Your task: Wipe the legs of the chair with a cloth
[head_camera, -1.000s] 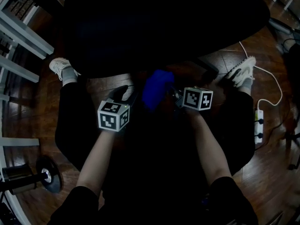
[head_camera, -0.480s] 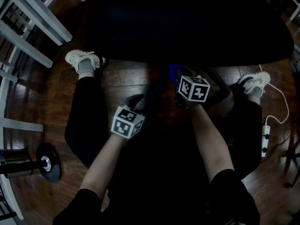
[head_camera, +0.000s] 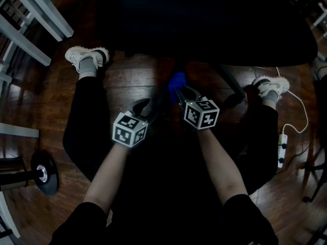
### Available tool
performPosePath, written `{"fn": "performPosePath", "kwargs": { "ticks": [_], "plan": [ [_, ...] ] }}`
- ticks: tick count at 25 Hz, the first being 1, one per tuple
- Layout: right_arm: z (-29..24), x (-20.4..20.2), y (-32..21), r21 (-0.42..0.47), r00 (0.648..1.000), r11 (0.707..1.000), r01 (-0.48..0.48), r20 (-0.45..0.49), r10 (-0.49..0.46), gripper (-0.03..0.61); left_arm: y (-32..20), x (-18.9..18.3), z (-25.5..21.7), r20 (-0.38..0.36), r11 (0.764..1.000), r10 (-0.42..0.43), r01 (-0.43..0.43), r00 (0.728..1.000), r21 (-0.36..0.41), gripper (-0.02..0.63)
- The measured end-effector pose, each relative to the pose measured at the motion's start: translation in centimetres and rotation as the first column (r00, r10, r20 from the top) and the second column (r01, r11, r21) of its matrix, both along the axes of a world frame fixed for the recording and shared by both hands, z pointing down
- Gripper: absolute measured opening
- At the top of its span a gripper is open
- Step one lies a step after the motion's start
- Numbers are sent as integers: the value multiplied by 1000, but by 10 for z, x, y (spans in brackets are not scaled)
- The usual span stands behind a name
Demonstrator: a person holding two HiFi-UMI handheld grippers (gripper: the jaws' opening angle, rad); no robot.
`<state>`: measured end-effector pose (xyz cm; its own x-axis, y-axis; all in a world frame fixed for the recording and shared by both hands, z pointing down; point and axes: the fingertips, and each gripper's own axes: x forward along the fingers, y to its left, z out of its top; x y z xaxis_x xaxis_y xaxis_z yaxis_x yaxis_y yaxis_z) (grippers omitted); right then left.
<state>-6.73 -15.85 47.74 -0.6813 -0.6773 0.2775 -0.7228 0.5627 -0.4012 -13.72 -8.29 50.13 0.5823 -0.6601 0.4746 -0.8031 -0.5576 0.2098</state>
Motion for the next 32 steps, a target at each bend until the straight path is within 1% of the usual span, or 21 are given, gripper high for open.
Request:
{"fn": "performPosePath", "kwargs": {
  "ticks": [1,3,5,9,11,13,14,15,17,18,20,21,23,24,25,26,29,30,32],
  "plan": [
    [2,-2,6,-8,1000,1000,15,7,-15,38,0,-1,-2,-23,1000,-11,11,1000,-1,210],
    [6,-6,16,-20,999,999,42,18,-42,38,-1,-2,-3,-37,1000,-22,22,999,-1,210],
    [8,-9,25,-23,998,998,67,13,-66,38,-1,-2,-3,-25,1000,-23,23,999,11,210],
    [10,-16,41,-16,992,992,125,-21,-125,38,-4,4,-11,8,998,-6,5,1000,69,210],
    [10,-22,47,-18,986,986,164,-33,-165,40,-4,4,-11,4,997,0,-1,1000,76,210],
    [7,-21,46,-1,981,983,181,-77,-181,39,-2,4,-10,-4,998,1,-1,1000,70,210],
    [4,-14,40,22,979,986,165,-122,-161,38,-2,4,-9,-2,998,3,-3,1000,68,210],
    [1,-2,29,52,977,990,132,-177,-121,38,-2,5,-10,2,998,7,-7,1000,69,210],
    [-7,31,-1,101,966,994,32,-260,-5,38,-2,10,-13,15,997,18,-19,1000,75,210],
    [-9,49,-17,109,960,994,-26,-274,55,38,-3,12,-16,25,996,23,-25,999,83,210],
    [-11,86,-45,95,950,985,-144,-264,164,38,-9,18,-27,57,991,34,-41,998,124,210],
    [-12,102,-56,84,944,977,-195,-253,210,37,-13,21,-35,77,986,41,-53,996,159,210],
    [-15,124,-77,74,934,962,-262,-232,272,37,-21,33,-57,121,964,59,-88,991,250,210],
    [-15,131,-87,71,930,957,-282,-223,291,37,-25,42,-68,132,951,69,-105,989,290,210],
    [-14,134,-95,64,928,952,-301,-212,307,37,-28,53,-76,126,943,78,-114,989,312,210],
    [-12,136,-102,50,925,946,-321,-199,324,37,-30,64,-80,105,943,86,-115,991,313,210],
    [-3,141,-108,8,903,916,-400,-168,396,37,-32,99,-76,19,958,113,-114,993,264,210],
    [-1,146,-107,1,888,901,-435,-163,429,37,-31,108,-75,9,959,124,-122,992,254,210],
    [3,160,-100,-8,853,863,-505,-153,498,37,-27,118,-69,9,960,142,-140,990,243,210]
  ]
}}
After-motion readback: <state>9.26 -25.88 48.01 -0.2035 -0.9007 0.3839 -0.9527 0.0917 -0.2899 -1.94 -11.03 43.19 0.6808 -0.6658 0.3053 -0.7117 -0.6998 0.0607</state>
